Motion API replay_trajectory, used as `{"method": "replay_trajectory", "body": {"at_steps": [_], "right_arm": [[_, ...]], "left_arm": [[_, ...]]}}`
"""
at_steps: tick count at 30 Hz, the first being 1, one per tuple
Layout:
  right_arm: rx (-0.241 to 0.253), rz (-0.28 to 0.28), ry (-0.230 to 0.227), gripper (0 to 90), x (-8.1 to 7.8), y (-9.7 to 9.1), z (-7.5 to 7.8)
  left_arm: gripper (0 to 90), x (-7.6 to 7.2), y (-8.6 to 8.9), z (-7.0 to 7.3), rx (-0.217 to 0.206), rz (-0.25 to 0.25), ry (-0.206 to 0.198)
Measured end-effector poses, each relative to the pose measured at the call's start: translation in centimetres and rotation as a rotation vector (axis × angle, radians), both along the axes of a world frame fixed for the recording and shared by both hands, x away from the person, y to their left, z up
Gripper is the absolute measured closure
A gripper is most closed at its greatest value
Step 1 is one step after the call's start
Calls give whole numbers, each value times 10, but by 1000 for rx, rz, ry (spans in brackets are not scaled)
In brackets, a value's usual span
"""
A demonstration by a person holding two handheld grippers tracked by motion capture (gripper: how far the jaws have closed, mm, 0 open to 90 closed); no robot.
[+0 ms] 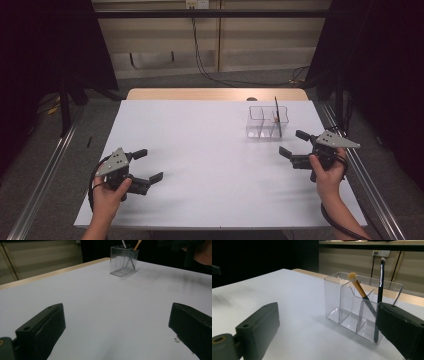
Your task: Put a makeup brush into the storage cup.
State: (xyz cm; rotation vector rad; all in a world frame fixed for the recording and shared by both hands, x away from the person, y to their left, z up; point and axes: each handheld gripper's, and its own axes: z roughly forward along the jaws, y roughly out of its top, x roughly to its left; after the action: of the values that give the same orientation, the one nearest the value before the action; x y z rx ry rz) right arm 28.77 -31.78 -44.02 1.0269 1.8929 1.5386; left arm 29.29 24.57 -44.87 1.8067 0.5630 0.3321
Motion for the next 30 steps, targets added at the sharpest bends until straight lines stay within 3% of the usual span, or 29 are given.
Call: {"method": "replay_trajectory", "body": {"at_steps": [30], "right_arm": [[-37, 26, 29, 46, -23, 2, -5]], "left_arm": [[7, 1, -1, -1, -3, -4, 4]]}}
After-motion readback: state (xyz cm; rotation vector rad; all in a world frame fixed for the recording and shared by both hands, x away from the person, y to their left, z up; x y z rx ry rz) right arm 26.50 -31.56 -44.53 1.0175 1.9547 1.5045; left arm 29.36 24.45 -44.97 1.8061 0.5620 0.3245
